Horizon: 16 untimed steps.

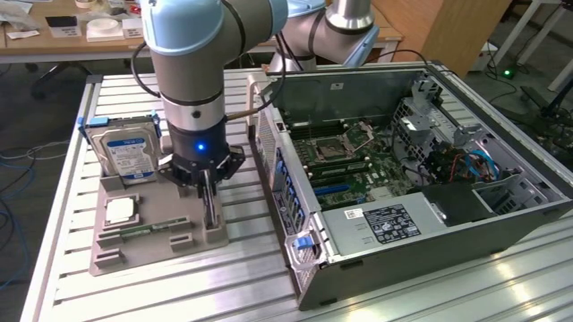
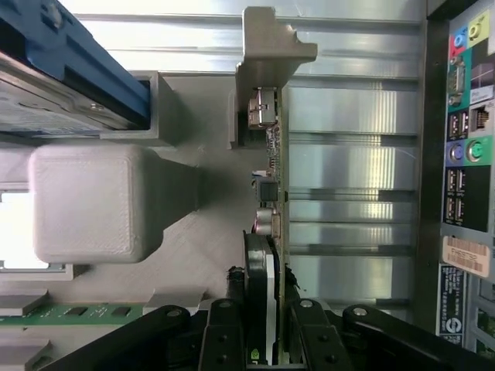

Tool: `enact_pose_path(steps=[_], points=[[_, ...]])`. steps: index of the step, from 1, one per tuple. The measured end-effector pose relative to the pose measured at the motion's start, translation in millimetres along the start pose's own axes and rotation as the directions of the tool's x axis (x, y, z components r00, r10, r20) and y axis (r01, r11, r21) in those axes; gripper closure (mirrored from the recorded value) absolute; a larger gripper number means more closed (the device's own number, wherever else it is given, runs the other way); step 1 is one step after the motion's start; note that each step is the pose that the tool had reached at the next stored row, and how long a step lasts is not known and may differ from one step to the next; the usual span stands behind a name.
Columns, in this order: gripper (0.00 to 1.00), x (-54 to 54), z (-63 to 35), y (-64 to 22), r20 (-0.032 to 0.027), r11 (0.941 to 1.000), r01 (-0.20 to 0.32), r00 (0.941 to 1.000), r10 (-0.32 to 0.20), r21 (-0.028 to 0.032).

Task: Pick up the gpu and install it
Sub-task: 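Pick up the gpu and move the gpu toward the slot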

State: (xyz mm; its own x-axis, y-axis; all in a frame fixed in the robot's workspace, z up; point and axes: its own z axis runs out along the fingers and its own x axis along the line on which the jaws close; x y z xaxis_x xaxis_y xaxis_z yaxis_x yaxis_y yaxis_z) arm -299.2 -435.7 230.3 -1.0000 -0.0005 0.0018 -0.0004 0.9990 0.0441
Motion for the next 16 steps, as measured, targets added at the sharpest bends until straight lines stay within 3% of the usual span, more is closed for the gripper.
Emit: enact_pose_path(steps=[16], points=[[0.72, 0.1, -69.1, 3.1, 0.0, 1.0, 0.0, 1.0, 0.0, -0.0083]])
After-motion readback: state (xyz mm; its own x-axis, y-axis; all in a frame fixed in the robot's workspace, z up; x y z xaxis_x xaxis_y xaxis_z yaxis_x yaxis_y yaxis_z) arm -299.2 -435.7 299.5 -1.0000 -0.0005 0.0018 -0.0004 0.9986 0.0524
